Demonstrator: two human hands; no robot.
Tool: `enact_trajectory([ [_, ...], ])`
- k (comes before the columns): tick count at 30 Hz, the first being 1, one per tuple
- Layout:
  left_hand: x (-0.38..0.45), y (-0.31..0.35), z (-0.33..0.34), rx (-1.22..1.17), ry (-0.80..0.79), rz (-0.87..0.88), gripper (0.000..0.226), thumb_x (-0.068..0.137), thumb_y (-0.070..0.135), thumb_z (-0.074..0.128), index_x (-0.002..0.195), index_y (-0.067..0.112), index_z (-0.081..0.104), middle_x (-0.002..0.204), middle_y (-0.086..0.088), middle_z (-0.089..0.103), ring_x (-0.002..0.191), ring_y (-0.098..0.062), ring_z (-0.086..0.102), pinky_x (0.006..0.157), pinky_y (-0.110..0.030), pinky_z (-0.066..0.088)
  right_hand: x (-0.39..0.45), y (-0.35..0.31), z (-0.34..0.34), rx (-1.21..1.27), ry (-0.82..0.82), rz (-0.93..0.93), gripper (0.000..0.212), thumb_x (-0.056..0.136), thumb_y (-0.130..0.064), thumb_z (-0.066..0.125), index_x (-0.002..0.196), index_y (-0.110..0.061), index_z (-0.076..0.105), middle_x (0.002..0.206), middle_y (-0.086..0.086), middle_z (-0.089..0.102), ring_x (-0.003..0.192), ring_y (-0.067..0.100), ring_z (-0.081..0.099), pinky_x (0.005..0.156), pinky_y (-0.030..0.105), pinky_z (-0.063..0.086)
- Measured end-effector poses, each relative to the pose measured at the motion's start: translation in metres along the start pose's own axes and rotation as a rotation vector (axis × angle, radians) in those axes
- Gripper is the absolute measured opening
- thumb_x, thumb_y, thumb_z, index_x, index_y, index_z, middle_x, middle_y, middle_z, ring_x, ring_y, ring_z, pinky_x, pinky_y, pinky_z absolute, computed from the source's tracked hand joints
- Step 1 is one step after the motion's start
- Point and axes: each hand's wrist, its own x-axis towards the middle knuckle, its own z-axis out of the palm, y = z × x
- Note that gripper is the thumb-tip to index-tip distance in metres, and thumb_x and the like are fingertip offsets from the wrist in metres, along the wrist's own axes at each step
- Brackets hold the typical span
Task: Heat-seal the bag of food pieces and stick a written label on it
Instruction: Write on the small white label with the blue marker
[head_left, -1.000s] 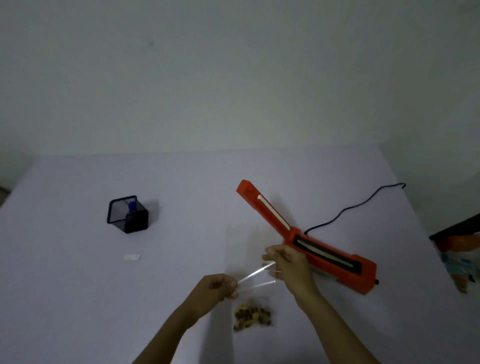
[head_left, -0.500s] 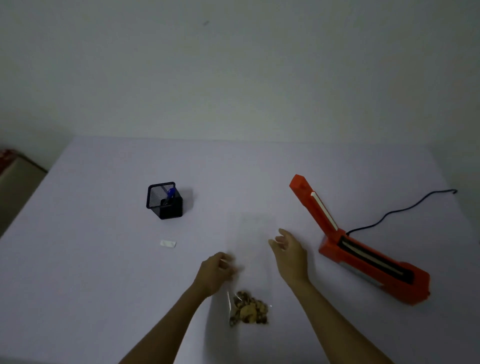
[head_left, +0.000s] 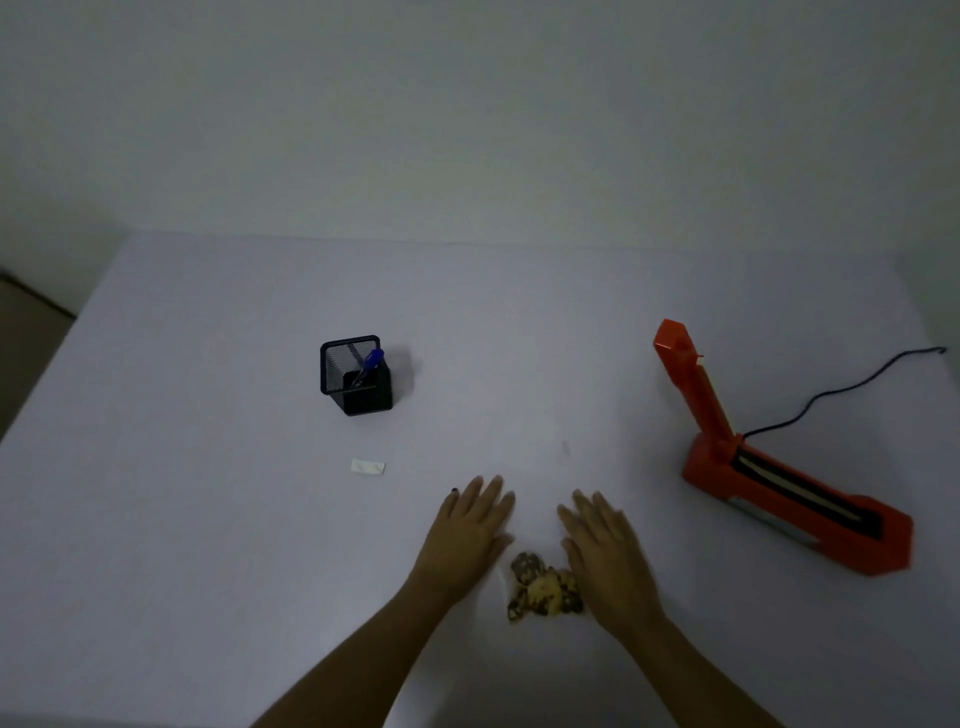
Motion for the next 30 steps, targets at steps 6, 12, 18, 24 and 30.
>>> enact_trajectory([
  [6, -0.010, -0.032, -0.033, 0.022, 0.354, -0.101, 0.057, 0.097, 0.042, 0.027, 0.145, 0.011, 0.032, 0.150, -0.011, 0.037, 0.138, -0.026, 0.037, 0.110, -0.052, 0.034, 0.056, -0.052, -0.017, 0.160, 0.098, -0.081, 0.062, 0.097, -0.052, 0.018, 0.135, -0.016, 0.051, 0.144, 0.011, 0.047, 0.136, 0.029, 0.038, 0.111, 0.047, 0.030],
  [12, -0.029, -0.123, -0.077, 0.074, 0.559, -0.451, 0.065, 0.094, 0.033, 0.049, 0.146, 0.003, 0.026, 0.153, -0.016, 0.029, 0.141, -0.032, 0.030, 0.113, -0.052, 0.021, 0.161, -0.177, -0.064, 0.307, 0.191, -0.261, 0.051, 0.098, -0.033, 0.049, 0.145, -0.018, 0.036, 0.154, 0.008, 0.032, 0.143, 0.027, 0.025, 0.113, 0.041, 0.026],
  [18, -0.029, -0.163, -0.082, 0.088, 0.446, -0.476, 0.075, 0.085, 0.033, 0.066, 0.145, 0.004, 0.032, 0.150, -0.014, 0.036, 0.139, -0.031, 0.034, 0.111, -0.051, 0.029, 0.203, -0.228, -0.067, 0.291, 0.232, -0.225, 0.045, 0.099, -0.025, 0.048, 0.142, -0.015, 0.041, 0.150, 0.010, 0.040, 0.140, 0.029, 0.031, 0.114, 0.045, 0.028],
  [24, -0.029, -0.166, -0.079, 0.084, 0.437, -0.469, 0.073, 0.084, 0.031, 0.068, 0.143, 0.004, 0.035, 0.149, -0.014, 0.039, 0.138, -0.032, 0.037, 0.111, -0.047, 0.024, 0.202, -0.222, -0.067, 0.250, 0.323, -0.249, 0.024, 0.096, -0.010, 0.052, 0.118, -0.011, 0.063, 0.110, 0.011, 0.070, 0.114, 0.028, 0.060, 0.118, 0.044, 0.010],
  [30, -0.036, -0.153, -0.115, -0.114, 0.555, -0.554, 0.060, 0.101, 0.019, 0.040, 0.151, 0.012, 0.007, 0.160, -0.010, 0.006, 0.148, -0.029, 0.006, 0.119, -0.046, 0.005, 0.175, -0.231, -0.132, 0.606, 0.355, -0.219, 0.020, 0.094, -0.022, 0.059, 0.110, -0.014, 0.068, 0.103, 0.002, 0.073, 0.095, 0.020, 0.066, 0.107, 0.029, 0.035],
])
